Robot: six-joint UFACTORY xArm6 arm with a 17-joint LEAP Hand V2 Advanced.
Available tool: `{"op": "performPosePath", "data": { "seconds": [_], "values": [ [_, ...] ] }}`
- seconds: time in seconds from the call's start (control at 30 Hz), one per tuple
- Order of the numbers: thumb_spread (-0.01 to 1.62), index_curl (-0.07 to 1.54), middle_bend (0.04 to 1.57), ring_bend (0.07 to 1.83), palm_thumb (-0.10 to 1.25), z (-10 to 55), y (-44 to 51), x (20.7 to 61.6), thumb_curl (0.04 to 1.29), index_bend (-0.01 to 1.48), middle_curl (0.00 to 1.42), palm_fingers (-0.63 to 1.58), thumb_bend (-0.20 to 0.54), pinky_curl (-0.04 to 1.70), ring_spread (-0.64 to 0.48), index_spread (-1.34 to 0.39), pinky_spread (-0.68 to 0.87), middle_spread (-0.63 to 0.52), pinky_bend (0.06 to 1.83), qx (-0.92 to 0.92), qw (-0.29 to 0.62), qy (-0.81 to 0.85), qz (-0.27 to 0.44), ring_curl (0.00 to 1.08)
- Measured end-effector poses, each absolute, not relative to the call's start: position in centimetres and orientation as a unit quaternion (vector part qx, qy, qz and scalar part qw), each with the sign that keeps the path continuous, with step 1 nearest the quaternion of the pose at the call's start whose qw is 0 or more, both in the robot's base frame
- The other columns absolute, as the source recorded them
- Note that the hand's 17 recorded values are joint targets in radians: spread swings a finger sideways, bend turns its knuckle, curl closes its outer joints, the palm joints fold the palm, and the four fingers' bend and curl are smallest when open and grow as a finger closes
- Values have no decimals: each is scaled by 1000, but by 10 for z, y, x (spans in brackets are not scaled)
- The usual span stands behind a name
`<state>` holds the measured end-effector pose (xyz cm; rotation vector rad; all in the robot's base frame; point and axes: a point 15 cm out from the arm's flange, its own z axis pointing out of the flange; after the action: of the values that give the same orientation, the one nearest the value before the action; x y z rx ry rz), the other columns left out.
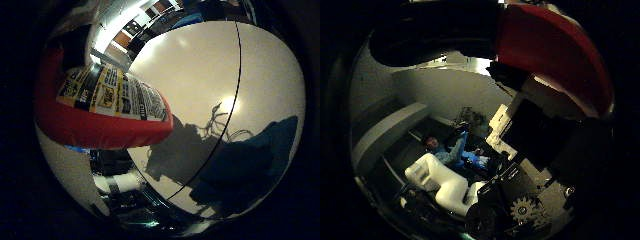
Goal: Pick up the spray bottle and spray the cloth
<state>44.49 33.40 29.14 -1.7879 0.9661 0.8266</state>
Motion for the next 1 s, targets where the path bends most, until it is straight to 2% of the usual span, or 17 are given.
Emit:
{"op": "performPosePath", "data": {
  "seconds": [0.3,0.57,0.7,0.87,0.93,0.97,1.0],
  "values": [
    [1067,782,1403,1369,1074,255,365,473,654,1238,757,1127,-12,1258,-223,-178,-213,-112,1066,-735,443,390,334,815],
    [1095,780,1404,1361,1034,237,377,476,631,1233,756,1130,-14,1247,-221,-178,-211,-112,1063,-739,435,386,338,810],
    [1090,760,1352,1328,1004,237,374,479,599,1167,728,1141,-21,1167,-210,-181,-228,-111,1039,-739,438,386,335,769],
    [992,714,1208,1268,922,238,370,478,576,892,674,1023,-36,1018,-208,-225,-294,-134,1019,-744,442,378,328,685],
    [926,692,1118,1256,871,240,369,477,570,665,662,865,-36,961,-224,-261,-350,-166,1086,-748,443,373,325,662],
    [920,682,1096,1250,864,240,368,476,568,619,658,841,-36,947,-228,-269,-360,-172,1099,-748,443,371,326,654],
    [913,657,1053,1244,852,242,367,475,563,480,657,780,-29,913,-242,-285,-388,-187,1133,-749,443,370,326,637]
  ]
}}
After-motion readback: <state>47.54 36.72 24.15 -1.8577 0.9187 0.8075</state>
